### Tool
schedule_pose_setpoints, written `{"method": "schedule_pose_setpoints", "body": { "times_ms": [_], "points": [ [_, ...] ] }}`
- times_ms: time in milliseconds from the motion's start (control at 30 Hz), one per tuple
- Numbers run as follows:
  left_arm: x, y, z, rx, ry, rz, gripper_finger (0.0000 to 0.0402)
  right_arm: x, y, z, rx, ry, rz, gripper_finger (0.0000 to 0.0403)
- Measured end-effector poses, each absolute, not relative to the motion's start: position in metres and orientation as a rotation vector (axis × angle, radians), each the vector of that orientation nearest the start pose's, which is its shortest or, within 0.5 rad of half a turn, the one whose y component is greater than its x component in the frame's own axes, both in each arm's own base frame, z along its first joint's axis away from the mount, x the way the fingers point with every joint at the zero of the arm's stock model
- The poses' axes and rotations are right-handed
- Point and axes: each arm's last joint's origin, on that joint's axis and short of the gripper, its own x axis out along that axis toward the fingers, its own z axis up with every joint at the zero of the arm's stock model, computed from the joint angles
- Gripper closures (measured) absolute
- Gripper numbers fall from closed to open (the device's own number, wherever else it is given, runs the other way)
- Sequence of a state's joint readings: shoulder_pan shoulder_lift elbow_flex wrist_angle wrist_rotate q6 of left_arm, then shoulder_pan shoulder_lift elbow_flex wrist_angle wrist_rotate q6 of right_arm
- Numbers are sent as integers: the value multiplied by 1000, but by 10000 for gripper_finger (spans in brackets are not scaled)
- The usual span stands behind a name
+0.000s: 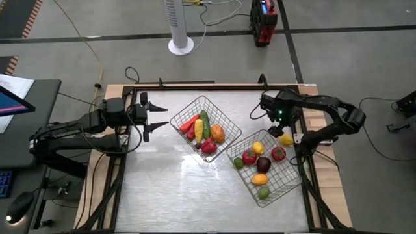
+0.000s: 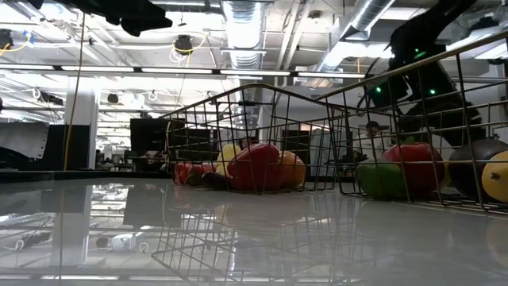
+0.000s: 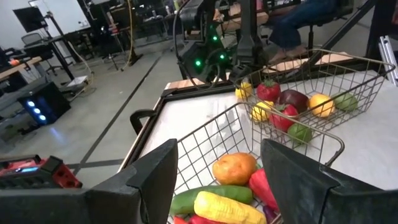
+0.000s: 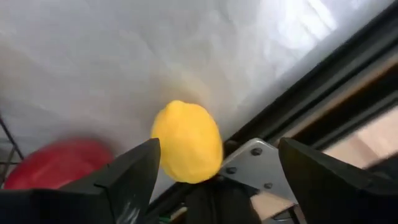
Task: Sort produce into baskets
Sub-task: Put the lemon into the right wire basket
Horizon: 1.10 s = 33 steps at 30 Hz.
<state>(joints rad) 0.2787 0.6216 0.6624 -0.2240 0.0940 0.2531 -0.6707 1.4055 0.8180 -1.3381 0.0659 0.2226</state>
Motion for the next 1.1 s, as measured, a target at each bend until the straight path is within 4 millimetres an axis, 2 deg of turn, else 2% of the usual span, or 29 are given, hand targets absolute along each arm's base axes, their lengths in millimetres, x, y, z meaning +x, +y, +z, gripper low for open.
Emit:
{"method": "schedule_pose_setpoints", "body": {
  "times_ms": [167,400,700,833,1100],
  "points": [
    [138,37,309,218,208,160,183,130,-107,172,859,1783,-634,45],
    [138,37,309,217,204,161,183,128,-99,173,824,1766,-685,45],
    [138,37,310,214,201,162,183,133,-97,163,818,1842,-697,47],
    [138,37,309,213,204,162,183,135,-99,157,826,1874,-691,70],
    [138,37,309,214,205,163,183,137,-101,147,837,1935,-671,146]
  ]
}}
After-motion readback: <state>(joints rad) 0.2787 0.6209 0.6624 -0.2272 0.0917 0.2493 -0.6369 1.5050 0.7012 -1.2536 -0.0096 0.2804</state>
